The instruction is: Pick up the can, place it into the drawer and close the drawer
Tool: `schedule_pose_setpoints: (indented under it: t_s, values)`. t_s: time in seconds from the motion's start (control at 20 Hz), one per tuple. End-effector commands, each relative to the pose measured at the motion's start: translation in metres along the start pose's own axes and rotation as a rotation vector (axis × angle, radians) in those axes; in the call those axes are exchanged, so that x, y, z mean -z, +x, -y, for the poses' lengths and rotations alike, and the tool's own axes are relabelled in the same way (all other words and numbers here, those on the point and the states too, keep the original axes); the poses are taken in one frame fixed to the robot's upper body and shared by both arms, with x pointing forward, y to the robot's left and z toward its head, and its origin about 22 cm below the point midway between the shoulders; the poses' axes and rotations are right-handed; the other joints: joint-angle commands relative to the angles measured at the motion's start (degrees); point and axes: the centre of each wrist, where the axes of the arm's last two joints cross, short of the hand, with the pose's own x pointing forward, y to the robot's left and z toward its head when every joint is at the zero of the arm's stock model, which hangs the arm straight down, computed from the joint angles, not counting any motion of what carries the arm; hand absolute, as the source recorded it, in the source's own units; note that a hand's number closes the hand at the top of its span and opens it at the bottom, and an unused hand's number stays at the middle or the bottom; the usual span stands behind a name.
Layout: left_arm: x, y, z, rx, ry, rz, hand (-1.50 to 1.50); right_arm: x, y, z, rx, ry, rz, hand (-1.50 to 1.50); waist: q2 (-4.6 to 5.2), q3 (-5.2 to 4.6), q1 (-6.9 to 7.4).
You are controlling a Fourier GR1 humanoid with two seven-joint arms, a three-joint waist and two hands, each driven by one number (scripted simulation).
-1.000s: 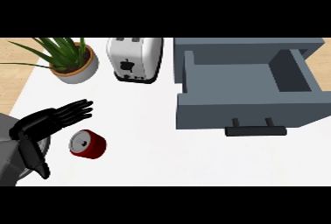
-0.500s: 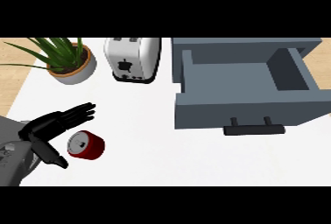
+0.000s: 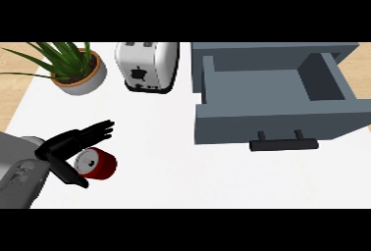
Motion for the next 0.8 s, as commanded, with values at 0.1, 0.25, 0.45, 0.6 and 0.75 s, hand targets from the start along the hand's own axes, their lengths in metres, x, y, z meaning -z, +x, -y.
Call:
schedule_pose_setpoints:
  t_s: [0.1,0.25,0.45,0.6,0.75]
  values:
    - [0.015,-0.021,0.015,-0.091,-0.146,0.081,-1.50,0.000,0.006,0.001,-0.003,-0.015,0.011,-1.50,-0.01,-0.04,0.06]
    - [0.007,-0.030,0.018,-0.119,-0.154,0.089,-1.50,0.001,0.007,0.002,-0.005,-0.017,0.001,-1.50,-0.02,-0.05,0.35]
    - [0.024,-0.044,0.035,-0.181,-0.154,0.084,-1.50,0.001,0.005,0.003,-0.020,-0.008,-0.013,-1.50,0.00,-0.02,0.33]
    - [0.031,-0.027,0.022,-0.182,-0.158,0.109,1.50,-0.008,0.011,-0.011,0.011,0.016,-0.016,-1.50,-0.05,-0.04,-0.35]
    - [0.025,-0.020,0.012,-0.213,-0.237,0.041,1.50,-0.008,0.010,-0.004,-0.001,0.031,-0.021,-1.50,-0.04,-0.01,-0.49]
